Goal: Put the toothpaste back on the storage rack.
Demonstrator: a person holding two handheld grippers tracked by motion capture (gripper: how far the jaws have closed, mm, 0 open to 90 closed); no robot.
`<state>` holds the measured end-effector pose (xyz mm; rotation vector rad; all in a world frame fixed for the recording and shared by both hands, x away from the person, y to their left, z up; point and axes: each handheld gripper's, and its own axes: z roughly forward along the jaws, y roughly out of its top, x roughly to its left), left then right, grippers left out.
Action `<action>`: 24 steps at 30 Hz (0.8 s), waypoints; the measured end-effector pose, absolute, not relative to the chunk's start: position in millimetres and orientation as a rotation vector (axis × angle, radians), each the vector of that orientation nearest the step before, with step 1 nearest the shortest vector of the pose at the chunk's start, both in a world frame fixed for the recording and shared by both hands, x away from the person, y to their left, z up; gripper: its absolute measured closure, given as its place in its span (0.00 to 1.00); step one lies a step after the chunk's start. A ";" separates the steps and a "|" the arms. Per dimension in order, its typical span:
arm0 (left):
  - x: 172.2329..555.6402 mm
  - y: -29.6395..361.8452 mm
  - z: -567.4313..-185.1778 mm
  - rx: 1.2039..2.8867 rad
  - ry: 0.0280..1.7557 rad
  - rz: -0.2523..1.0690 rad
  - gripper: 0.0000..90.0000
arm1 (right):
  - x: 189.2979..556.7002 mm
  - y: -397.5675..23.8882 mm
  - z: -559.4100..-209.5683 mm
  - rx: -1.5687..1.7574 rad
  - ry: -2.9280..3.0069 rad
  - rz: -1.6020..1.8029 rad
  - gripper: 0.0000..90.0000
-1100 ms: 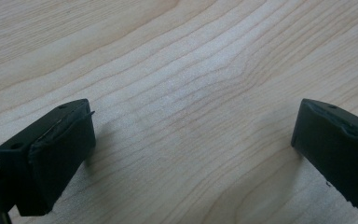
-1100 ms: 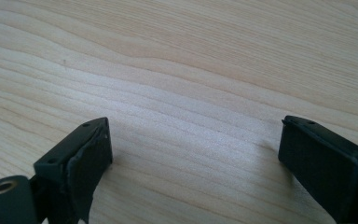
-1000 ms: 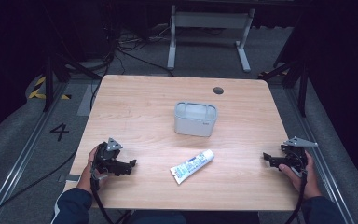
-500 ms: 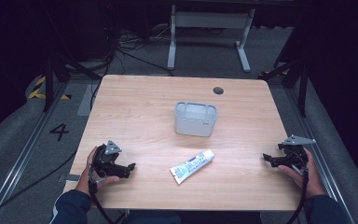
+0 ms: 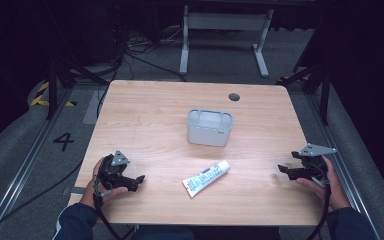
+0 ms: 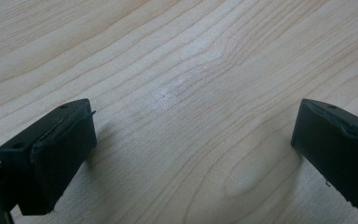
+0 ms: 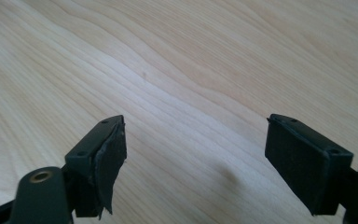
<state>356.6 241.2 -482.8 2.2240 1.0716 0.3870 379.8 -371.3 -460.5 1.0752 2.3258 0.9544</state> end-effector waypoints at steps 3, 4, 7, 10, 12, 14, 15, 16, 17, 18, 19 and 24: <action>356.7 241.2 -482.8 2.224 1.070 0.386 0.00 | 378.1 -364.6 -454.4 1.005 2.351 0.958 0.26; 356.6 241.1 -482.9 2.223 1.071 0.387 0.00 | 378.1 -364.6 -454.4 1.005 2.351 0.958 0.26; 356.3 241.2 -482.9 2.223 1.071 0.387 0.01 | 376.3 -354.2 -446.2 0.931 2.395 0.932 0.28; 355.9 241.2 -483.1 2.218 1.074 0.387 0.01 | 374.5 -345.9 -438.6 0.853 2.421 0.913 0.28; 356.1 242.0 -482.8 2.226 1.062 0.394 0.01 | 373.8 -339.6 -432.0 0.797 2.439 0.903 0.28; 355.9 242.6 -482.6 2.233 1.053 0.397 0.01 | 372.9 -332.5 -425.3 0.757 2.451 0.916 0.28; 355.7 242.5 -482.8 2.230 1.056 0.393 0.01 | 372.9 -328.2 -422.6 0.727 2.459 0.920 0.28; 355.3 242.4 -482.9 2.226 1.061 0.389 0.01 | 372.3 -324.5 -420.8 0.706 2.469 0.915 0.28; 355.3 242.4 -482.9 2.227 1.061 0.390 0.01 | 372.1 -320.8 -419.1 0.681 2.472 0.916 0.27; 355.3 242.4 -482.9 2.226 1.061 0.390 0.01 | 372.1 -318.0 -418.1 0.668 2.475 0.909 0.27; 355.6 242.6 -482.8 2.227 1.058 0.396 0.01 | 371.8 -314.2 -416.8 0.652 2.482 0.902 0.27; 355.2 242.4 -482.9 2.225 1.063 0.389 0.01 | 373.0 -294.7 -409.6 0.565 2.514 0.875 0.27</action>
